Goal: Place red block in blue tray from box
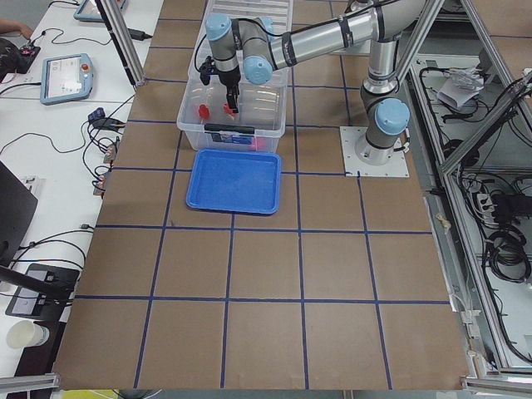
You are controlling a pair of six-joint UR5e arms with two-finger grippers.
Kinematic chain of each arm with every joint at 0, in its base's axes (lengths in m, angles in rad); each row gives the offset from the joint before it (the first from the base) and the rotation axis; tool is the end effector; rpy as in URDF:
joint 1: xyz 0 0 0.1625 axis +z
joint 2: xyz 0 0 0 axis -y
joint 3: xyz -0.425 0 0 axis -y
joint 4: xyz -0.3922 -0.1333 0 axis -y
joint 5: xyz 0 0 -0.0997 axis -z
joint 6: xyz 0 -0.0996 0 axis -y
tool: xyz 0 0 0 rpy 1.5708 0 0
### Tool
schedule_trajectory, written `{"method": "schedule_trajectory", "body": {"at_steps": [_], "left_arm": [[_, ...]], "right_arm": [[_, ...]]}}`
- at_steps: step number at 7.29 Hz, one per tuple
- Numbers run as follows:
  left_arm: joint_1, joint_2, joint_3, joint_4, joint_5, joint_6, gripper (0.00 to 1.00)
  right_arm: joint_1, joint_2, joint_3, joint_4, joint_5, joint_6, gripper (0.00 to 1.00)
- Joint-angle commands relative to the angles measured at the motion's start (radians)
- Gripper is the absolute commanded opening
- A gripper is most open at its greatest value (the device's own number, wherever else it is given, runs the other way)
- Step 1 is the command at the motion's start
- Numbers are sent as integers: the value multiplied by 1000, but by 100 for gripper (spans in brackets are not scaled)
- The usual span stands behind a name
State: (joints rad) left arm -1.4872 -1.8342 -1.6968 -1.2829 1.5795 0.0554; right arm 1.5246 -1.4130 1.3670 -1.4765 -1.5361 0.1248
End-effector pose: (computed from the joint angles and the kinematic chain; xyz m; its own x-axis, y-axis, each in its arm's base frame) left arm -0.0850 -0.5717 0.3148 -0.9996 -0.0276 -0.0030 -0.0278 0.9944 0.1017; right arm 0.1111 -0.5591 0.4960 -0.9847 0.1717 -0.0284 0.1700 0.9841 0.0522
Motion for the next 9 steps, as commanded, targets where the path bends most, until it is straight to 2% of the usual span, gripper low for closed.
{"method": "schedule_trajectory", "body": {"at_steps": [1, 2, 5, 8, 9], "left_arm": [[4, -37, -59, 115, -1, -17, 100], [1, -54, -66, 122, 26, -31, 100], [-2, -69, -81, 129, 33, -54, 100], [-2, -106, -138, 270, 33, -52, 100], [-2, -114, -141, 270, 31, -52, 100]], "right_arm": [[5, 3, -2, 8, 14, 24, 100], [5, -3, 1, 10, 13, 26, 100], [5, -4, 1, 16, 14, 24, 100], [5, -4, 3, 19, 13, 21, 100], [5, -4, 3, 19, 13, 21, 100]]}}
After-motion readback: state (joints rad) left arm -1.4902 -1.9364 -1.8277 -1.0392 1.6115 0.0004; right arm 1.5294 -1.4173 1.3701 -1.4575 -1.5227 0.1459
